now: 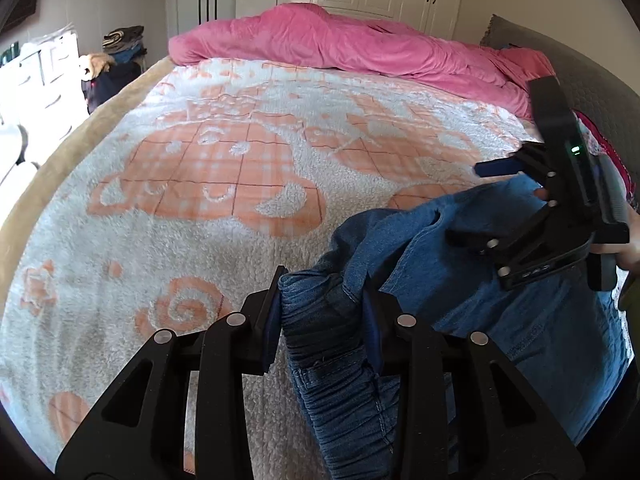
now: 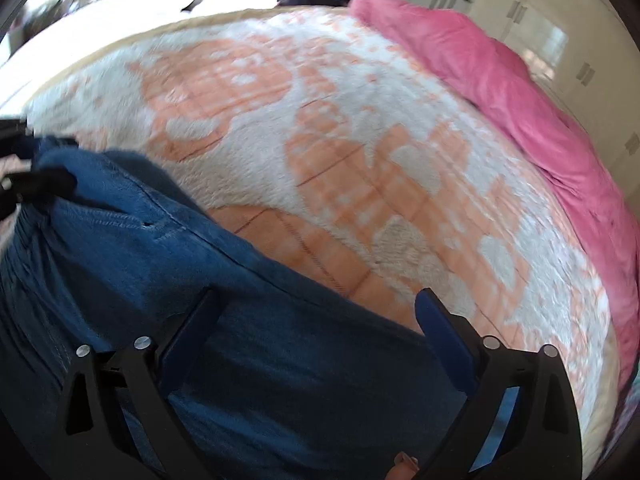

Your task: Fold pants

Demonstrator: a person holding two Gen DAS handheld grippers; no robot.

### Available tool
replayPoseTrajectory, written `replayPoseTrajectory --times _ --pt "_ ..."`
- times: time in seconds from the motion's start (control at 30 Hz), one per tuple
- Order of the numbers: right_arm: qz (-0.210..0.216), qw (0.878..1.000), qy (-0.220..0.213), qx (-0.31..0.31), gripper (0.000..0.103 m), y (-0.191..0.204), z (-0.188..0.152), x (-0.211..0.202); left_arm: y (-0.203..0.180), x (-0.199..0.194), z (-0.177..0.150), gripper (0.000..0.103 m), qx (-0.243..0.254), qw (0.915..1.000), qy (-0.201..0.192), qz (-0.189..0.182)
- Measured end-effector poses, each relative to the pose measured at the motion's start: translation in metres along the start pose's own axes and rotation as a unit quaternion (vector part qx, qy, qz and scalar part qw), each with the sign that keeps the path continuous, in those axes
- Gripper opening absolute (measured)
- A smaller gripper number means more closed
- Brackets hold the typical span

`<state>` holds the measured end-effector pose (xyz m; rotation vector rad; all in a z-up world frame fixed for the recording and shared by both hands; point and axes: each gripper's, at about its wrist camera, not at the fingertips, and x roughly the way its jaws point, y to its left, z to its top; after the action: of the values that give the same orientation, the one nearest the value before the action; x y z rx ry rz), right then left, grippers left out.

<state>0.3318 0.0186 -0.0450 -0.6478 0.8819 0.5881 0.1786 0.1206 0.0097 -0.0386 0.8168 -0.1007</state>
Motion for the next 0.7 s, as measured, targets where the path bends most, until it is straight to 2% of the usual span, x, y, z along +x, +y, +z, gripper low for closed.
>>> replayPoseTrajectory --times 0.03,0.07,0.1,0.13,0.17,0.23,0.37,0.47,0.63,0.7 --pt "0.006 1.0 0.004 -0.007 0.073 0.003 0.001 0.003 0.0 0.0 0.0 0.026 0.0 1.0 0.0 0.0" --pt "0.017 1.0 0.006 -0.01 0.065 0.005 0.002 0.006 -0.002 0.001 0.0 0.025 0.004 1.0 0.003 -0.002" --pt "0.022 1.0 0.008 -0.011 0.062 0.008 0.003 0.009 -0.002 0.002 0.0 0.025 0.006 1.0 0.002 0.001" --pt "0.025 1.0 0.007 -0.014 0.053 0.011 0.004 0.01 -0.002 0.002 -0.001 0.025 0.007 1.0 0.003 0.001" --pt "0.032 0.999 0.003 -0.016 0.038 0.013 0.003 0.01 -0.001 0.002 -0.002 0.025 0.007 1.0 0.003 0.0" --pt "0.052 0.999 -0.008 -0.009 0.027 0.018 0.0 0.007 0.001 0.004 -0.002 0.025 0.003 1.0 0.005 0.001" --pt "0.04 0.998 -0.019 0.05 0.015 0.013 -0.011 -0.002 0.001 0.002 -0.004 0.025 0.004 1.0 0.004 0.007" --pt "0.042 0.995 -0.041 0.085 0.011 0.011 -0.019 -0.016 -0.007 -0.006 -0.006 0.025 0.024 0.9995 -0.011 0.018" --pt "0.05 0.988 -0.074 0.125 0.009 0.009 -0.034 -0.048 -0.007 -0.013 -0.007 0.025 0.019 0.9995 -0.017 0.017" --pt "0.053 0.985 -0.091 0.137 0.009 0.011 -0.04 -0.068 -0.01 -0.025 -0.008 0.025 0.025 0.9991 -0.032 0.015"
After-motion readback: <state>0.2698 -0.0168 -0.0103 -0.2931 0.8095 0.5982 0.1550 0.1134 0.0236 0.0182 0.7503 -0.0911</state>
